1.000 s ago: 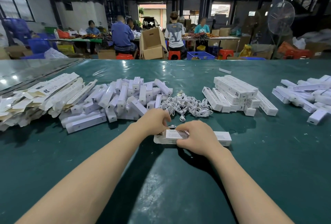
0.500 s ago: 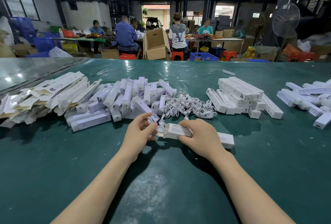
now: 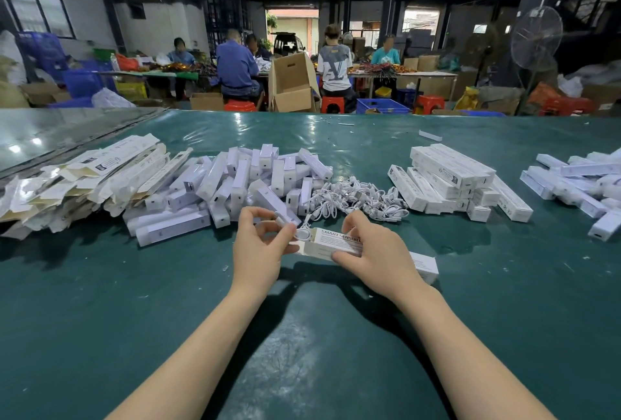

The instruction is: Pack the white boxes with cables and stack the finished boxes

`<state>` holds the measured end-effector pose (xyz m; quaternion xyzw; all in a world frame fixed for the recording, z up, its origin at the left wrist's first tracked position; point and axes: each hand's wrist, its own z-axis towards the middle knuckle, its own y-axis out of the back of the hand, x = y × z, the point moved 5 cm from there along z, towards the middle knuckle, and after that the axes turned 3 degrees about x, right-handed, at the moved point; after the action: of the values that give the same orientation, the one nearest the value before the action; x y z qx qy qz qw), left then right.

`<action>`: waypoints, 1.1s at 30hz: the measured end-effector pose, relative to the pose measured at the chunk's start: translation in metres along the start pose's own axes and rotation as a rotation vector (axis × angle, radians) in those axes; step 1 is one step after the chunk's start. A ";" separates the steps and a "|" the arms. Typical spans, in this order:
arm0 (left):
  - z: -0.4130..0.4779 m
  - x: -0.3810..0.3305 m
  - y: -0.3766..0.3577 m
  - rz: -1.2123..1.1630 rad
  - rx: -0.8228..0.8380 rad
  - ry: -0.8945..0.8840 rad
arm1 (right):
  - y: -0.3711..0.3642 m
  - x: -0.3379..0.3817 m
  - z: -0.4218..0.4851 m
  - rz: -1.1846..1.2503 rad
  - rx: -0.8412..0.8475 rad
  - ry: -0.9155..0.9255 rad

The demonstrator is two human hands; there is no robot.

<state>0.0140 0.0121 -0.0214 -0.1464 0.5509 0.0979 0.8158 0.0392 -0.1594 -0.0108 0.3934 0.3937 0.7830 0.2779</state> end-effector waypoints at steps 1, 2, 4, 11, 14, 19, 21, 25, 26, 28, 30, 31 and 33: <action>0.000 -0.001 -0.001 0.024 0.021 -0.003 | 0.000 0.000 0.000 0.001 0.001 0.002; 0.000 -0.001 -0.002 0.047 0.042 -0.005 | 0.000 0.001 0.000 0.001 0.002 0.003; 0.001 -0.002 -0.001 0.084 0.088 -0.003 | 0.000 0.001 0.000 -0.013 0.006 0.004; 0.002 0.004 -0.001 0.230 0.298 0.077 | -0.009 -0.002 -0.002 -0.073 0.061 0.006; 0.001 0.006 -0.002 0.328 0.406 0.068 | -0.011 -0.001 -0.002 -0.070 0.074 0.017; 0.001 0.007 0.001 0.459 0.379 0.036 | -0.010 -0.001 -0.002 -0.062 0.060 0.019; 0.001 0.006 0.002 0.483 0.361 0.022 | -0.009 -0.001 -0.002 -0.060 0.058 0.018; 0.003 0.001 0.004 0.436 0.312 -0.004 | -0.005 -0.001 -0.002 -0.034 0.045 0.009; 0.004 -0.001 0.005 0.350 0.273 0.001 | -0.003 -0.001 -0.002 -0.020 0.035 0.007; 0.007 -0.003 0.009 0.183 0.177 0.030 | 0.000 -0.001 -0.001 0.000 0.023 0.005; 0.007 -0.002 0.011 0.055 0.104 0.068 | 0.000 -0.001 -0.001 0.002 0.031 0.006; 0.006 -0.001 0.011 0.013 0.079 0.082 | -0.001 -0.001 -0.001 0.002 0.035 0.007; 0.004 0.000 0.009 -0.046 0.051 0.110 | -0.001 -0.001 -0.001 0.004 0.039 0.007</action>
<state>0.0143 0.0222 -0.0212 -0.1432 0.5935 0.0567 0.7900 0.0393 -0.1603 -0.0125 0.3970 0.4092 0.7769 0.2670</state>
